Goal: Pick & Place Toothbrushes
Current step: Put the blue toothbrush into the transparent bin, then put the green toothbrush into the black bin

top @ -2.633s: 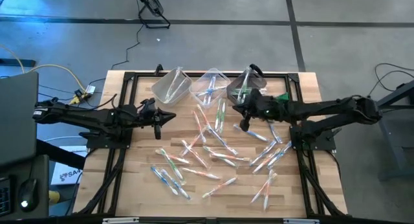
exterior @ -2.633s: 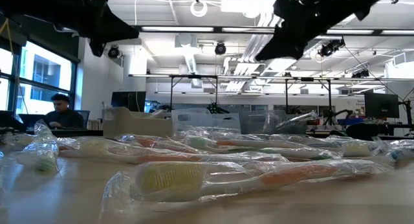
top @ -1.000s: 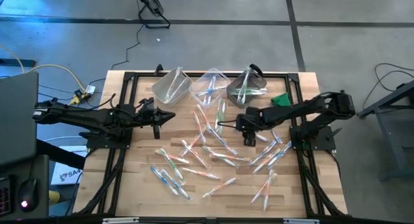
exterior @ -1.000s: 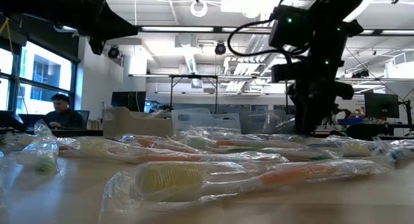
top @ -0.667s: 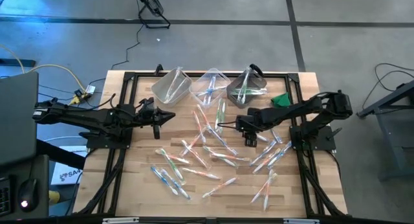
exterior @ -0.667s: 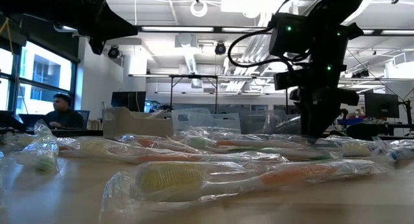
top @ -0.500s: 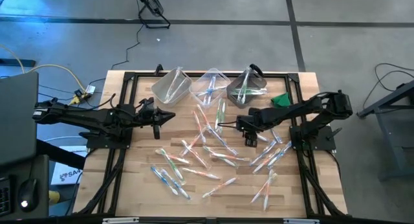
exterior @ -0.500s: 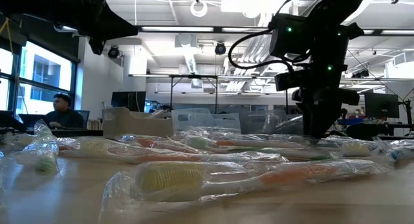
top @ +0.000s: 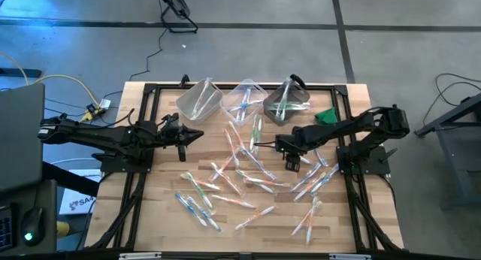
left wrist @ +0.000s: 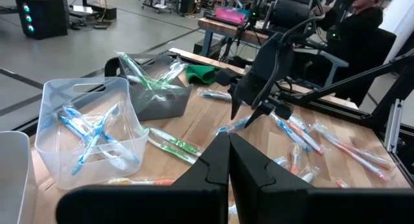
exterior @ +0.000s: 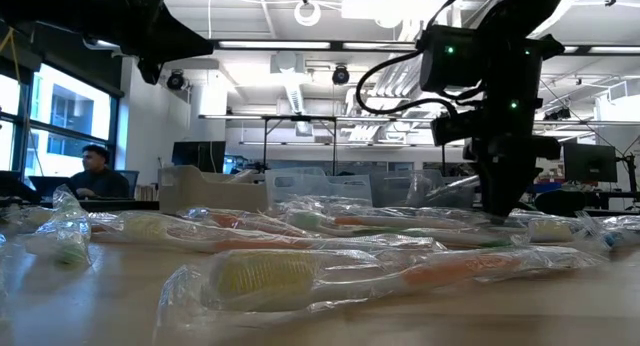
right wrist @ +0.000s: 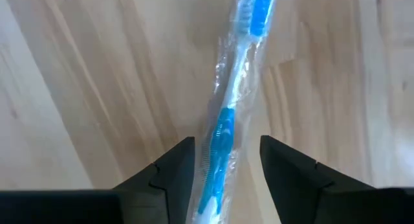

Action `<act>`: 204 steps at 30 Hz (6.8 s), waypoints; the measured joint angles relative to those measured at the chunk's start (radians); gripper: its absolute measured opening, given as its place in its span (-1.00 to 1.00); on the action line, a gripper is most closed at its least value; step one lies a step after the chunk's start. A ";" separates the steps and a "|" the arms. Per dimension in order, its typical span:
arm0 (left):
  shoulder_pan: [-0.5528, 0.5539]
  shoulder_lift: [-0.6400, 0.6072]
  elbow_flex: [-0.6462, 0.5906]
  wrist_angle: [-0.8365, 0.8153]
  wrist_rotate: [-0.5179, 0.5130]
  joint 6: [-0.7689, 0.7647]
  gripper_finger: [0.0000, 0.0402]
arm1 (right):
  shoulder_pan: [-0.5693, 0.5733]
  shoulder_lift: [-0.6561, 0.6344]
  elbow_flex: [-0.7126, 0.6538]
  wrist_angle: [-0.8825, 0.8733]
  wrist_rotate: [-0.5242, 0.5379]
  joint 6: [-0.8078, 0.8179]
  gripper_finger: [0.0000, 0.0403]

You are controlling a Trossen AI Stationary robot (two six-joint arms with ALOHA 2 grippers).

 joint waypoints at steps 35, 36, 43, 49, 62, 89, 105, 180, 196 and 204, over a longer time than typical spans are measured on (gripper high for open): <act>0.000 0.000 -0.001 0.000 0.000 0.000 -1.00 | 0.003 0.022 -0.036 0.060 -0.038 0.016 -0.83; 0.000 0.000 -0.001 0.000 0.000 0.000 -1.00 | 0.003 0.022 -0.036 0.063 -0.038 0.017 -0.87; 0.000 0.000 -0.001 0.000 0.000 0.000 -1.00 | 0.003 0.023 -0.037 0.070 -0.038 0.016 -0.93; 0.000 0.000 -0.001 0.000 0.000 0.000 -1.00 | 0.003 0.010 -0.021 0.068 -0.029 0.015 -0.95; 0.000 0.000 -0.001 0.001 0.000 0.000 -1.00 | 0.002 -0.108 0.106 0.070 -0.012 -0.066 -0.96; 0.000 0.000 0.000 -0.037 0.012 0.000 -1.00 | -0.145 -0.133 0.298 0.389 -0.030 -0.483 -0.96; 0.000 0.000 0.000 -0.175 0.008 0.019 -1.00 | -0.320 0.018 0.298 0.843 -0.206 -0.672 -0.96; 0.000 -0.003 0.000 -0.145 0.006 0.056 -1.00 | -0.513 0.405 0.548 0.565 -0.179 -1.132 -0.19; 0.000 -0.003 0.000 -0.146 0.009 0.135 -1.00 | -0.460 0.150 0.548 0.297 -0.138 -0.839 -0.50; 0.000 -0.003 0.000 -0.092 -0.034 0.210 -1.00 | -0.422 0.045 0.548 0.182 -0.078 -0.636 -0.72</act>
